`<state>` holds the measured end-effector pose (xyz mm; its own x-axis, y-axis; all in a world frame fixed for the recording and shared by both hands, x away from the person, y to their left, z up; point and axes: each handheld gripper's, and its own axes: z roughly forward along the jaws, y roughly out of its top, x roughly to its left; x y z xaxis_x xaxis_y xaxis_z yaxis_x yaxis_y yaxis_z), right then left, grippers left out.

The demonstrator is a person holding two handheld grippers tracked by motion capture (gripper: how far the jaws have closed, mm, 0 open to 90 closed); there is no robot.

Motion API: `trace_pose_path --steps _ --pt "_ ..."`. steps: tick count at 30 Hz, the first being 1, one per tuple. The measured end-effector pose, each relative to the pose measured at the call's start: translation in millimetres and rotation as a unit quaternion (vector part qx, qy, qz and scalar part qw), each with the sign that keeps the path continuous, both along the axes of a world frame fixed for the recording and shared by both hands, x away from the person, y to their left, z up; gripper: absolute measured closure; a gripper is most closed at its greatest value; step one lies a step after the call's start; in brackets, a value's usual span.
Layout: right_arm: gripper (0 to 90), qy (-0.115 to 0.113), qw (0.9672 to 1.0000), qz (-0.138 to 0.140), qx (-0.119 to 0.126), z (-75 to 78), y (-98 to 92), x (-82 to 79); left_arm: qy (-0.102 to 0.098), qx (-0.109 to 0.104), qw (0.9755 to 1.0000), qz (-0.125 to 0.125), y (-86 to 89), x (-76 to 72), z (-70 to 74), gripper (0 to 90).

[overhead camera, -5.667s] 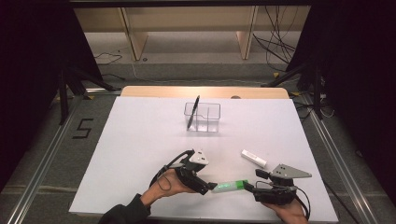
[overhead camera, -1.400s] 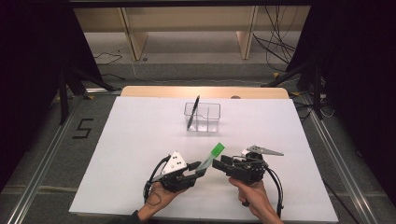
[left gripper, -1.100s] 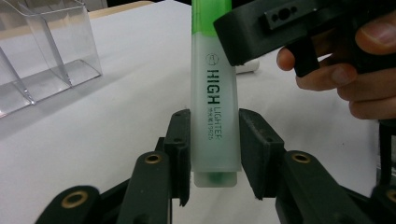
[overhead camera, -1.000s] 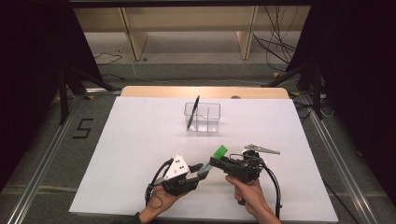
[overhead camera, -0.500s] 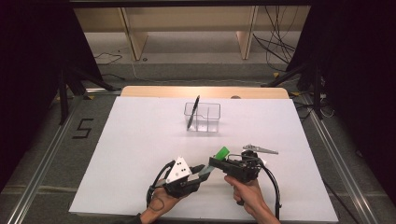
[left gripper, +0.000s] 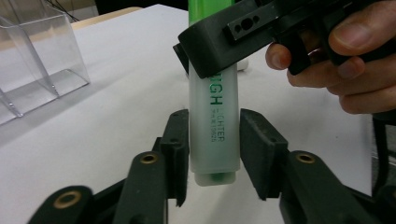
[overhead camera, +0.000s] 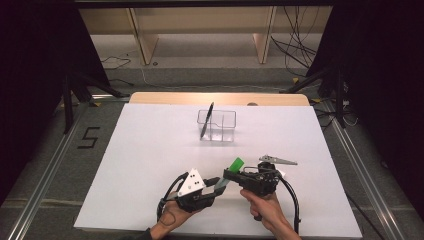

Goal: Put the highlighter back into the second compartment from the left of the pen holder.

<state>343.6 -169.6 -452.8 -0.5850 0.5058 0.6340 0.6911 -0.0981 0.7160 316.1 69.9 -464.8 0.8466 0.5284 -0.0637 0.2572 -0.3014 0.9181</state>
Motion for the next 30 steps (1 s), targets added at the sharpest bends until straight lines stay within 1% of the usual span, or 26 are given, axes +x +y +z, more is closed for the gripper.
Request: trace_pose_path --steps 2,4,5,7,9,12,14,17,20,21,23,30 --pt "76.4 -0.003 1.0 -0.002 -0.001 0.9 -1.0 0.1 0.005 0.004 1.0 -0.004 0.4 0.7 1.1 50.8" --pt "76.4 -0.006 1.0 -0.005 -0.003 1.6 -2.4 0.3 0.021 0.005 0.9998 -0.004 0.0 1.2 3.0 43.9" --pt "76.4 -0.007 0.9999 -0.006 -0.005 2.0 -3.1 0.2 0.025 0.0 0.9997 -0.007 0.8 1.5 3.8 42.6" --pt "76.4 -0.014 0.9998 -0.007 -0.009 2.3 -4.3 0.2 0.027 -0.003 0.9996 -0.011 2.6 2.0 5.2 40.7" --pt "76.5 -0.019 0.9997 -0.009 -0.013 2.9 -5.1 0.1 0.026 0.0 0.9996 -0.013 4.9 2.7 6.4 37.0" --pt "76.5 -0.023 0.9995 -0.013 -0.017 4.1 -7.0 0.7 0.029 0.002 0.9995 -0.011 9.6 4.3 7.8 34.3" --pt "76.5 -0.025 0.9994 -0.016 -0.019 4.8 -8.5 1.3 0.037 0.005 0.9993 -0.009 14.0 7.6 8.9 33.0" --pt "76.4 -0.029 0.9992 -0.021 -0.021 6.3 -11.1 2.6 0.044 0.002 0.999 0.001 22.5 11.8 8.9 30.8" --pt "76.4 -0.037 0.9986 -0.026 -0.027 8.4 -13.5 4.5 0.043 0.003 0.999 0.007 32.5 14.7 9.7 27.4" --pt "76.4 -0.04 0.9984 -0.028 -0.028 9.3 -14.3 5.2 0.046 -0.002 0.9989 0.011 35.5 14.8 9.6 26.3" --pt "76.4 -0.045 0.998 -0.033 -0.031 11.5 -16.3 6.4 0.05 -0.004 0.9986 0.013 42.0 15.7 8.4 24.2" --pt "76.4 -0.056 0.9967 -0.052 -0.029 21.2 -25.1 13.8 0.061 -0.01 0.9974 0.036 59.0 18.3 3.3 21.2"
